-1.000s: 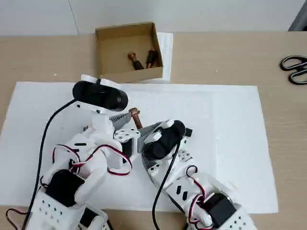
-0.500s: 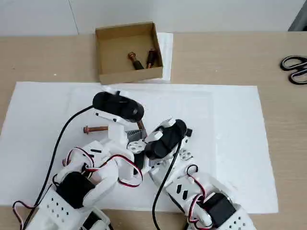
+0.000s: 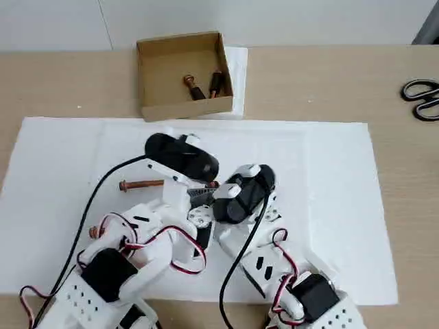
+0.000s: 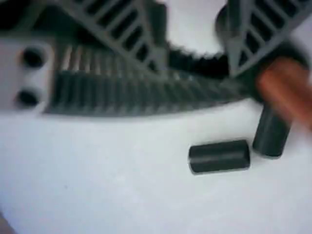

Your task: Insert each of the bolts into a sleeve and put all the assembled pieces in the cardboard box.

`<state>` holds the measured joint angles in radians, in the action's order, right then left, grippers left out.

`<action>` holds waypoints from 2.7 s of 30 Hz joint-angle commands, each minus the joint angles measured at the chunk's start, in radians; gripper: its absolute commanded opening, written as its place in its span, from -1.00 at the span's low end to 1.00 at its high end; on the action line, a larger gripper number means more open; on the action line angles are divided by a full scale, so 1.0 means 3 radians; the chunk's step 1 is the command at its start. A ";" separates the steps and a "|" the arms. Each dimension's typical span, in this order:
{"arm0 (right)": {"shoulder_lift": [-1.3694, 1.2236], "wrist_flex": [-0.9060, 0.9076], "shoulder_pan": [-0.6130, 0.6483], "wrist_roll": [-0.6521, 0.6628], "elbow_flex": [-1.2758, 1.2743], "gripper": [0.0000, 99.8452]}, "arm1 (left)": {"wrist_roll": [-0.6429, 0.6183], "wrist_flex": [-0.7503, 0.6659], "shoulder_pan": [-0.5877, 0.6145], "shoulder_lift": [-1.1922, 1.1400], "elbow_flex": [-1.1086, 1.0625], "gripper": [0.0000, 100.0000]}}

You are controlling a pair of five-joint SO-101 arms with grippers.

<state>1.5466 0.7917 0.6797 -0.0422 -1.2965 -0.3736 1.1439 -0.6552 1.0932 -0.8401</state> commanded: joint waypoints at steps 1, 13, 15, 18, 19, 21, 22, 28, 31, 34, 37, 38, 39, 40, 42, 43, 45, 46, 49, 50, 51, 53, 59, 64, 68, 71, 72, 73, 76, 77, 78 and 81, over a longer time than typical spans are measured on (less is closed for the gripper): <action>0.0033 -0.0166 -0.0054 0.0026 0.0092 -1.00 | 0.0051 0.0000 -0.0031 0.0026 0.0069 -0.99; 0.0033 -0.0166 -0.0049 0.0010 -0.0205 -1.00 | 0.0046 -0.0005 0.0072 0.0026 0.0095 -0.99; 0.0033 -0.0166 -0.0049 0.0010 -0.0261 -1.00 | 0.0046 -0.0010 0.0143 0.0026 0.0141 -0.99; 0.0033 -0.0171 -0.0049 0.0005 -0.0276 -1.00 | 0.0046 -0.0005 0.0210 0.0026 0.0258 -0.99; 0.0033 -0.0171 -0.0049 0.0005 -0.0266 -1.00 | 0.0046 -0.0005 0.0215 0.0026 0.0294 -0.98; 0.0033 -0.0171 -0.0049 0.0005 -0.0251 -1.00 | 0.0072 -0.0005 0.0215 0.0026 0.0315 -0.98; 0.0033 -0.0171 -0.0049 0.0010 -0.0245 -1.00 | 0.0123 -0.0005 0.0215 0.0026 0.0309 -0.95; 0.0038 -0.0171 -0.0049 0.0015 -0.0245 -1.00 | 0.0174 0.0000 0.0220 0.0020 0.0304 -0.65; 0.0038 -0.0166 -0.0049 0.0015 -0.0245 -1.00 | 0.0179 -0.0005 0.0338 0.0015 0.0299 -0.64; 0.0038 -0.0141 -0.0049 0.0010 -0.0220 -1.00 | 0.0194 -0.0005 0.0542 0.0000 0.0299 -0.64; 0.0038 -0.0141 -0.0049 0.0000 -0.0123 -1.00 | 0.0307 -0.0005 0.0665 -0.0005 0.0294 -0.64; 0.0038 -0.0141 -0.0043 0.0000 -0.0102 -1.00 | 0.0307 -0.0005 0.0690 -0.0005 0.0294 -0.64; 0.0038 -0.0141 -0.0043 0.0000 -0.0097 -1.00 | 0.0307 -0.0005 0.0706 -0.0005 0.0294 -0.64; 0.0038 -0.0136 -0.0043 0.0000 -0.0087 -1.00 | 0.0307 -0.0005 0.0706 -0.0005 0.0294 -0.64; 0.0038 -0.0084 -0.0033 0.0000 -0.0056 -1.00 | 0.0307 -0.0015 0.0701 -0.0005 0.0222 -0.64; 0.0038 -0.0043 -0.0033 0.0000 -0.0026 -1.00 | 0.0307 -0.0056 0.0701 -0.0005 0.0176 -0.64; 0.0038 0.0003 -0.0033 -0.0005 0.0036 -1.00 | 0.0312 -0.0153 0.0706 0.0005 0.0059 -0.64; 0.0038 0.0028 -0.0033 -0.0005 0.0077 -1.00 | 0.0312 -0.0199 0.0706 0.0010 0.0013 -0.64; 0.0038 0.0141 -0.0033 -0.0005 0.0199 -1.00 | 0.0312 -0.0348 0.0706 0.0000 -0.0084 -0.64; 0.0038 0.0187 -0.0033 -0.0005 0.0230 -1.00 | 0.0312 -0.0404 0.0706 0.0000 -0.0110 -0.64; 0.0038 0.0233 -0.0033 -0.0005 0.0245 -1.00 | 0.0312 -0.0460 0.0706 -0.0005 -0.0130 -0.64; 0.0038 0.0335 -0.0028 -0.0010 0.0286 -1.00 | 0.0312 -0.0557 0.0706 -0.0005 -0.0151 -0.64; 0.0187 0.0422 0.0028 -0.0097 0.0302 -1.00 | 0.0378 -0.0665 0.0706 -0.0005 -0.0151 -0.64; 0.0580 0.0673 0.0309 -0.0113 0.0153 -1.00 | 0.0378 -0.0665 0.0706 -0.0005 -0.0151 -0.64; 0.0867 0.0713 0.0330 -0.0097 0.0072 -1.00 | 0.0378 -0.0665 0.0706 -0.0005 -0.0151 -0.64; 0.0892 0.0780 0.0350 -0.0097 0.0066 -1.00 | 0.0368 -0.0665 0.0706 -0.0005 -0.0151 -0.64; 0.0892 0.0785 0.0350 -0.0097 0.0066 -1.00 | 0.0368 -0.0665 0.0706 -0.0005 -0.0151 -0.64; 0.0892 0.0790 0.0350 -0.0097 0.0066 -1.00 | 0.0368 -0.0665 0.0706 -0.0005 -0.0151 -0.64; 0.0892 0.0795 0.0350 -0.0097 0.0061 -1.00 | 0.0373 -0.0665 0.0706 -0.0005 -0.0125 -0.70; 0.0892 0.0795 0.0350 -0.0097 0.0061 -1.00 | 0.0373 -0.0670 0.0706 -0.0005 -0.0120 -0.76; 0.0892 0.0795 0.0350 -0.0097 0.0056 -1.00 | 0.0368 -0.0670 0.0706 -0.0005 -0.0095 -0.83; 0.0892 0.0795 0.0350 -0.0097 0.0051 -1.00 | 0.0368 -0.0660 0.0701 0.0010 0.0008 -0.99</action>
<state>1.7983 1.0326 0.7841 -0.0621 -1.2889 -0.2662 0.9659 -0.4557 1.0902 -0.8907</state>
